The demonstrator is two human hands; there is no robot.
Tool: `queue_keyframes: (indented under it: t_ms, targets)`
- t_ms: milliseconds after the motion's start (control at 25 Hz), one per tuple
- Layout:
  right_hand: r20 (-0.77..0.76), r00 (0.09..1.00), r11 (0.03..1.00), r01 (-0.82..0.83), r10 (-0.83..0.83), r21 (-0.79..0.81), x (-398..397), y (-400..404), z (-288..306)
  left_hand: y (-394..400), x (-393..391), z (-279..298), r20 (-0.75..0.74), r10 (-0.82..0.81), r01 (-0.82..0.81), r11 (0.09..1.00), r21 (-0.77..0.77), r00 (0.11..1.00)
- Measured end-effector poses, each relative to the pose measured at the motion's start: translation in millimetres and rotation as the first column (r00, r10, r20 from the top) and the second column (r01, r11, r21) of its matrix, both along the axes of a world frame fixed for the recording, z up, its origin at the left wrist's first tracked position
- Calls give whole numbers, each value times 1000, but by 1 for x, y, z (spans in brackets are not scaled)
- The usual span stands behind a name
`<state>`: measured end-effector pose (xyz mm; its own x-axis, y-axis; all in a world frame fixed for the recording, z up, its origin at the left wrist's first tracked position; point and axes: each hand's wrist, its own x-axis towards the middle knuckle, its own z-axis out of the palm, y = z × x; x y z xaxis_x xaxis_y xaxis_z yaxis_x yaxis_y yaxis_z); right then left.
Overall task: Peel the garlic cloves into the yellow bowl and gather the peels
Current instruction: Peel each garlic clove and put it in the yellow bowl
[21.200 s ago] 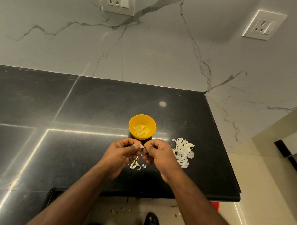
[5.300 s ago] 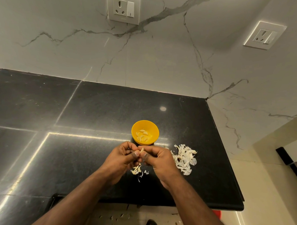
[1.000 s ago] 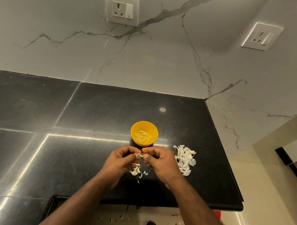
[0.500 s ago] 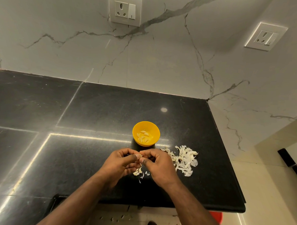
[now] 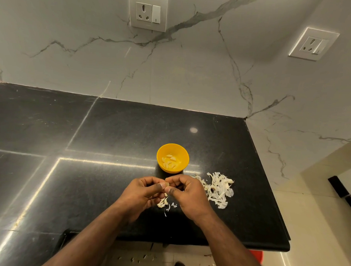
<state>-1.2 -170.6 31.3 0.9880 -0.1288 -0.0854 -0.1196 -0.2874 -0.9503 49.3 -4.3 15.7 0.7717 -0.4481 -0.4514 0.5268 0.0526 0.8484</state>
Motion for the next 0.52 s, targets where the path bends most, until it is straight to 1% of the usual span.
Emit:
queue_keyframes:
  t_ms: [200,320,400,520]
  targets:
    - [-4,1000,999,13,-13,49,0,-1,-1,1,-3,0,-22,8,-9,999,-46,1000]
    - [-19,998,996,58,-56,63,0,-2,-3,1,-5,2,-33,1,-3,997,-83,999]
    - [-38,997,995,77,-74,66,0,-3,-4,-1,-6,3,-4,0,0,998,-58,1000]
    - [-79,994,992,85,-78,90,-1,-4,-2,-2,-7,0,69,12,-14,1000,25,998]
